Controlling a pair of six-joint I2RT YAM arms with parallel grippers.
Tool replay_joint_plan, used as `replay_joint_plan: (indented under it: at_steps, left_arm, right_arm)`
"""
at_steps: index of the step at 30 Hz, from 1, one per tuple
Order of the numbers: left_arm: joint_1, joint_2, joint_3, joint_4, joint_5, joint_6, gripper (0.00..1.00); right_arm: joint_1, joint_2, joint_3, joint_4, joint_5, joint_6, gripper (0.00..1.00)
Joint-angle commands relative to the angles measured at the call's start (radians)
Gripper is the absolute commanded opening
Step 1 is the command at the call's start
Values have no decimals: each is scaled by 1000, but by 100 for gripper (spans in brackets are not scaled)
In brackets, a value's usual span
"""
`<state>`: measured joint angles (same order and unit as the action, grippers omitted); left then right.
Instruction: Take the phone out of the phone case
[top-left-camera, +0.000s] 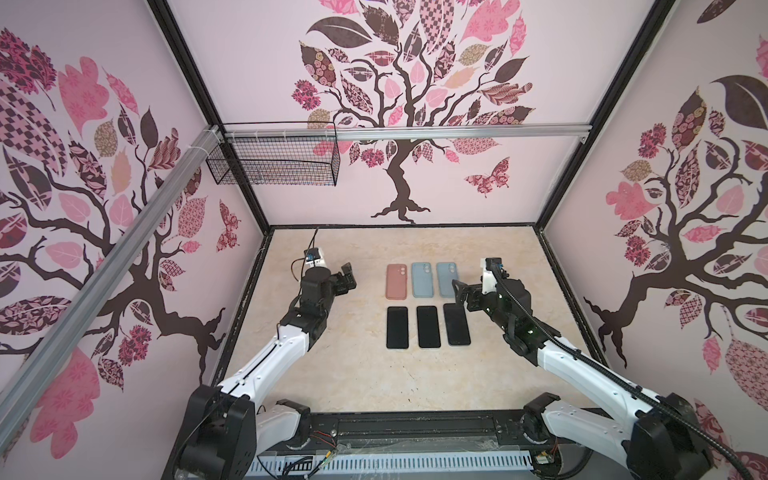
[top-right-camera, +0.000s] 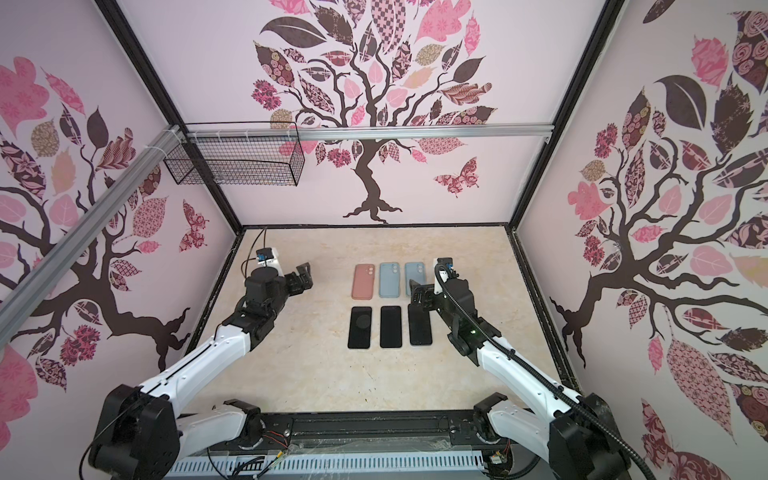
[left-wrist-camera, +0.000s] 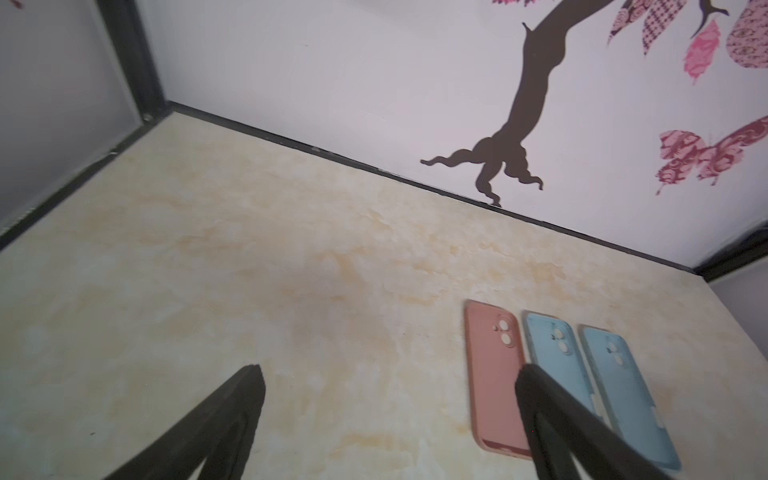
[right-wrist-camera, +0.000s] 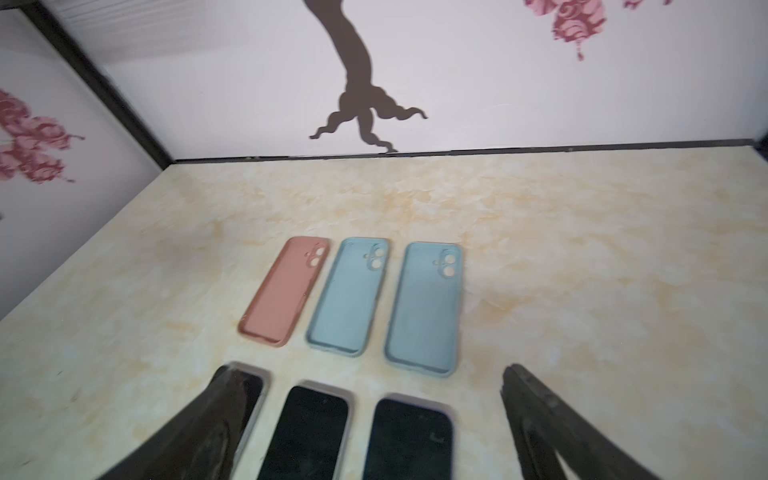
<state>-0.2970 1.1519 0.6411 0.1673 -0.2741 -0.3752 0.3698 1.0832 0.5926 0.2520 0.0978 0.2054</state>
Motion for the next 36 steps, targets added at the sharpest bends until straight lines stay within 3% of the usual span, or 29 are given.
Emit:
replay_joint_plan:
  at_steps: [1,4,6,10,13,19,26,32,36]
  left_arm:
    - [38,-51,-89,170,-92,123,98]
    - [86,-69,-175,259,-96,238,98]
    - [135,-69,-187,212,-88,251,98]
    - [218,-63,-236,205,-50,251,98]
    - [227,1,-258,260,-47,266,98]
    - [229,145,-276,412,15,274,98]
    - [232,212,-271,529,65,356,98]
    - [326,291,-343,757,156,311,98]
    - [339,375,-351,846,201,314,98]
  right_arm:
    - [-135,46,35,87,-45,8,99]
    - [-203,68,-60,261,30,-43,99]
    - [-211,94,-112,361,86,-121,99]
    - [-232,141,-128,352,141,-174,99]
    - [-250,209,-150,415,149,-212,99]
    - [-327,315,-176,524,63,-166,99]
    - [-330,408,-184,619,56,-146,99]
    - [-329,467,-194,703,-5,-170,99]
    - [-329,454,-228,742,-32,-176,99]
